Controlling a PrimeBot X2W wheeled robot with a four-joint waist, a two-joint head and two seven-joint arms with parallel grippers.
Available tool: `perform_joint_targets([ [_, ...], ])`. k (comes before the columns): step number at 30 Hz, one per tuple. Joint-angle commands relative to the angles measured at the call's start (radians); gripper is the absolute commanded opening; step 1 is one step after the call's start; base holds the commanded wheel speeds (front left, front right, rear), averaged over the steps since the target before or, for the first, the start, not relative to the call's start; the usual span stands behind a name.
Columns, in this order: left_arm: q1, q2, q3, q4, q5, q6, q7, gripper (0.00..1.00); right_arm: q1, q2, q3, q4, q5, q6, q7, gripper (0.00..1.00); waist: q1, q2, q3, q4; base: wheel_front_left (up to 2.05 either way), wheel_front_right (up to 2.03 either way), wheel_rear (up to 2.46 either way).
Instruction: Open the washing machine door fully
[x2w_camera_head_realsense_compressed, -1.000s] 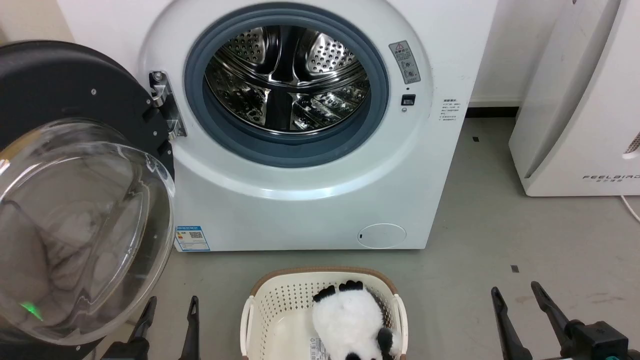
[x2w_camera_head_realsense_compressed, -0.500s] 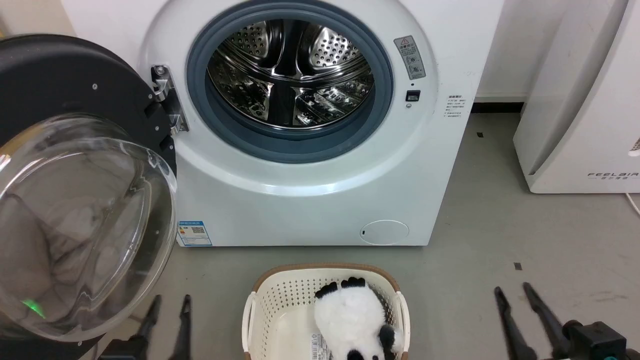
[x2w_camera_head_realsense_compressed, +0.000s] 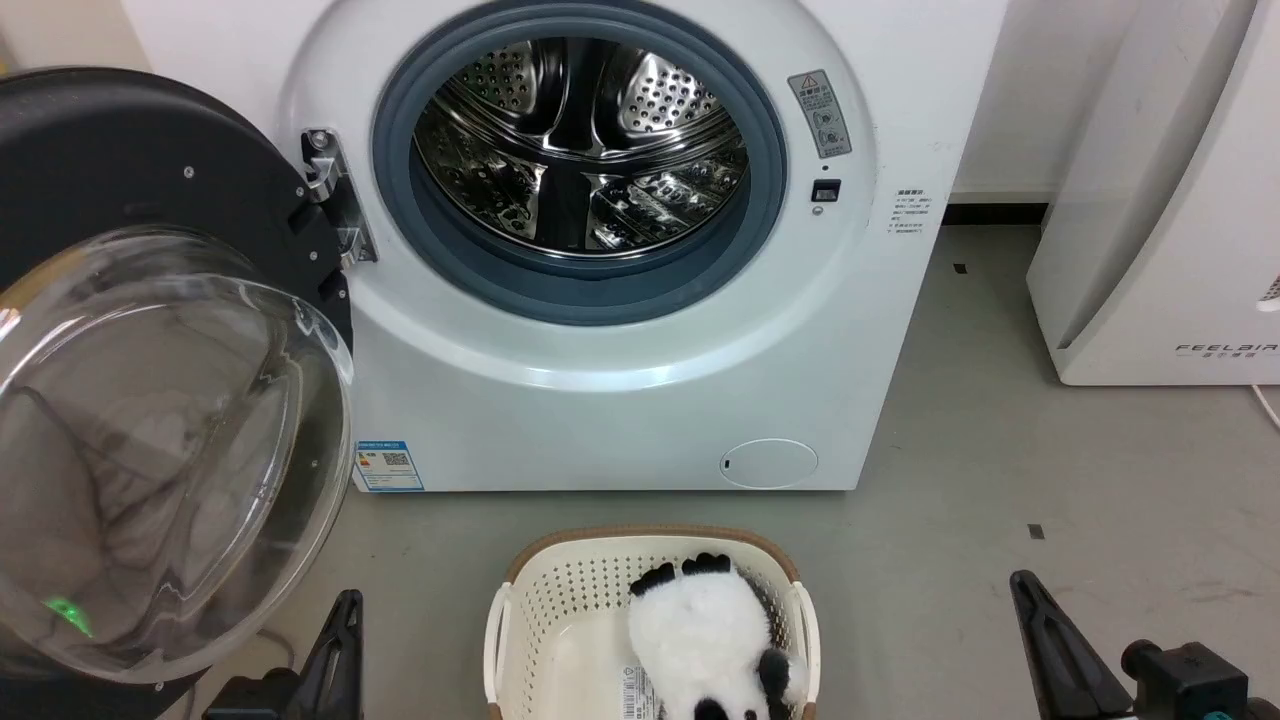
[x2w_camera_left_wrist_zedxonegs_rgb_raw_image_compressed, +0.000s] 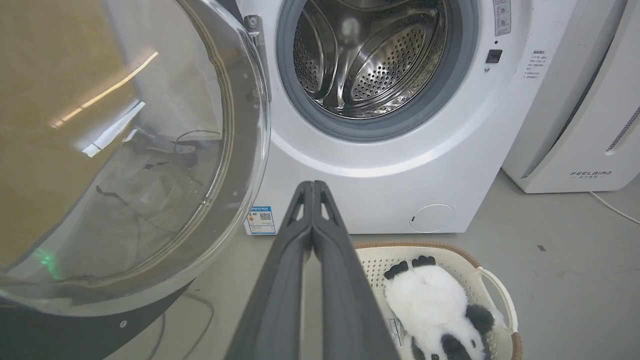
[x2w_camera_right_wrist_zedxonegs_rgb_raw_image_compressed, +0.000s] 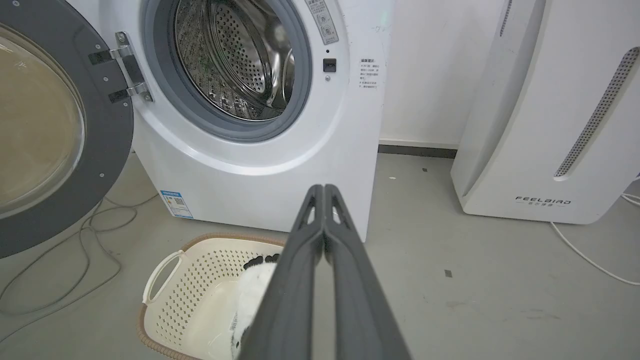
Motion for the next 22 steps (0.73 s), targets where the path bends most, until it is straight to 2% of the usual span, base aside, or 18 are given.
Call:
perform_joint_targets([
  [1,-0.019,-0.005,0.008,0.002,0.012,-0.006,0.006,0.0,-0.018,0.0,0.001,0.004,-0.007,0.0,0.003,0.0,0.0,-0.0001,0.0,0.0,0.0,0.0,0.0],
  [22,-0.053,-0.043,0.035,0.011,0.058,-0.035,0.033,0.0,-0.055,0.001,0.003,0.027,-0.022,0.0,0.01,0.0,0.0,-0.0001,0.004,-0.001,0.0,0.0,0.0],
])
